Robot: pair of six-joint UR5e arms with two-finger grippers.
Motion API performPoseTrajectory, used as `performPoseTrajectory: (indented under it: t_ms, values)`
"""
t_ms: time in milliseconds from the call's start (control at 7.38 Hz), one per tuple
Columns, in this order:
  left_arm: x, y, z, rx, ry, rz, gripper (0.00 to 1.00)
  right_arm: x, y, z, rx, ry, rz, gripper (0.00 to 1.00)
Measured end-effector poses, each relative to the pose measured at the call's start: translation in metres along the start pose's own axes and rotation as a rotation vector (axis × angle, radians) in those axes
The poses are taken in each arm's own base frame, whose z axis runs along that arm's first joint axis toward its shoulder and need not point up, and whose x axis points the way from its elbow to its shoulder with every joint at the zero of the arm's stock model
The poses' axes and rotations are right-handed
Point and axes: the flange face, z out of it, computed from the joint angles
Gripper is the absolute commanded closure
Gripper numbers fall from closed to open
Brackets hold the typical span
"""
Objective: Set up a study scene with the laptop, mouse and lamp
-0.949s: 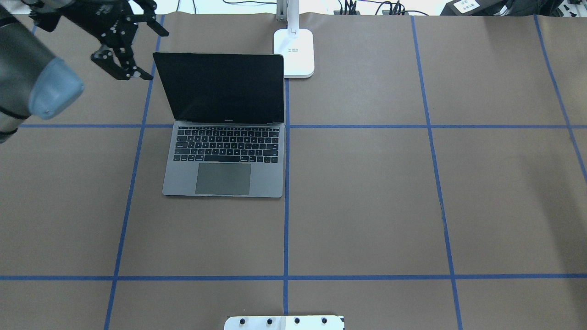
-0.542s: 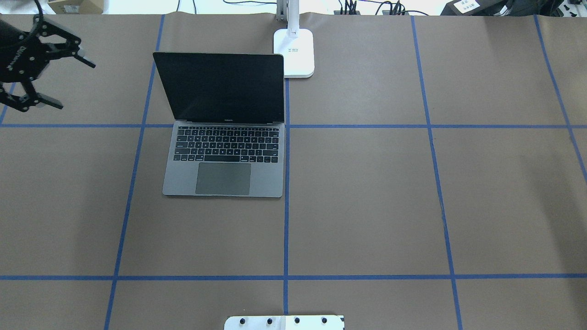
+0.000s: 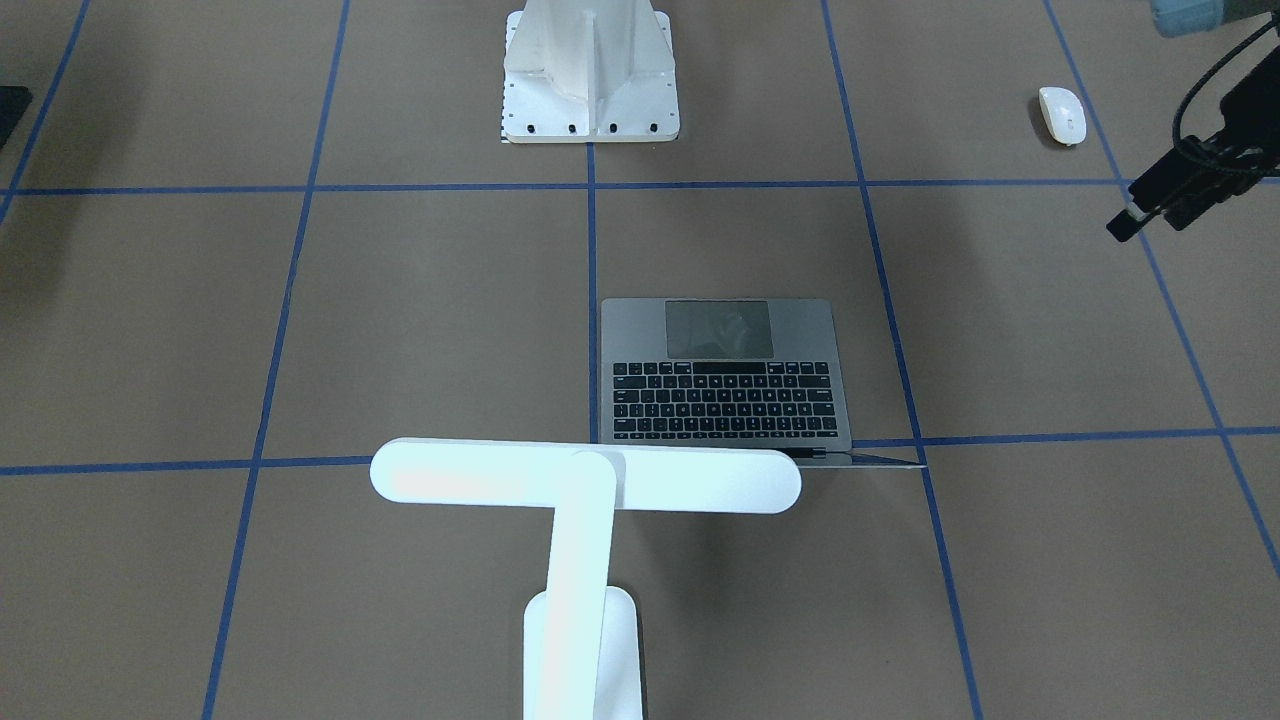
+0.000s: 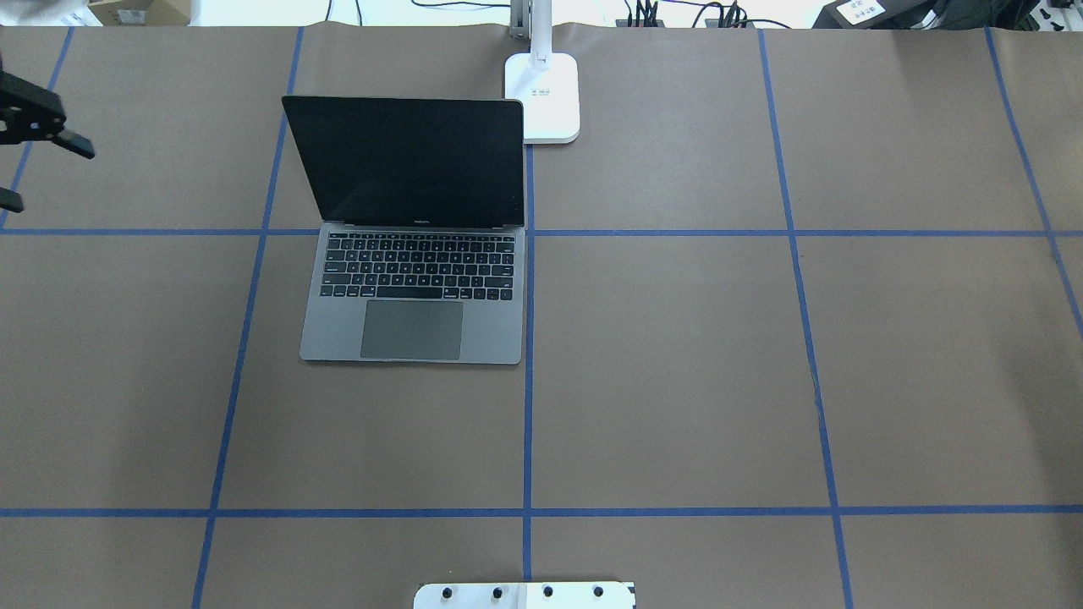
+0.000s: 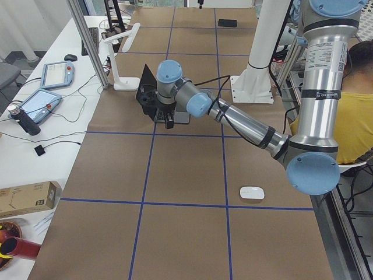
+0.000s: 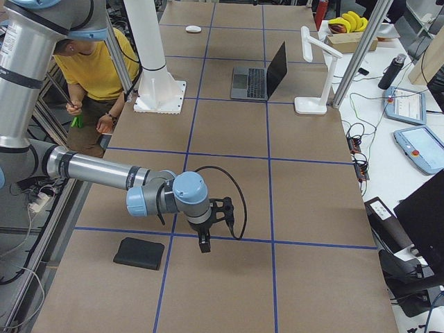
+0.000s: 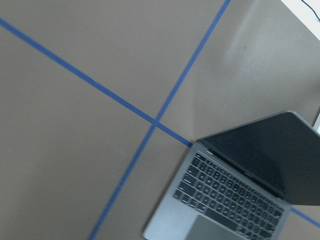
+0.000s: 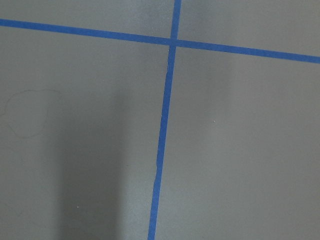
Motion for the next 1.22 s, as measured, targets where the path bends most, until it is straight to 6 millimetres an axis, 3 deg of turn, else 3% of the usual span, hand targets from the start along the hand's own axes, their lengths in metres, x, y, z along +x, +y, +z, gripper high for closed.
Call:
performPoseTrajectory:
  t_ms: [271, 542, 678, 949, 1220]
  values:
    - [-0.076, -0.003, 0.003, -0.01, -0.054, 0.149, 0.0, 0.031, 0.05, 0.009, -0.031, -0.014, 0.127, 0.0]
    - [-0.143, -0.014, 0.002, -0.014, -0.091, 0.207, 0.0, 0.055, 0.088, 0.009, -0.126, -0.118, 0.417, 0.0]
    - [-0.181, -0.02, 0.003, -0.021, -0.108, 0.225, 0.0, 0.051, 0.092, -0.004, -0.171, -0.154, 0.582, 0.0]
    - [-0.25, -0.019, 0.013, -0.052, -0.155, 0.25, 0.0, 0.033, 0.078, -0.037, -0.21, -0.145, 0.959, 0.0]
    - [-0.286, -0.004, 0.019, -0.073, -0.219, 0.236, 0.0, 0.03, 0.055, -0.055, -0.192, -0.069, 1.16, 0.0]
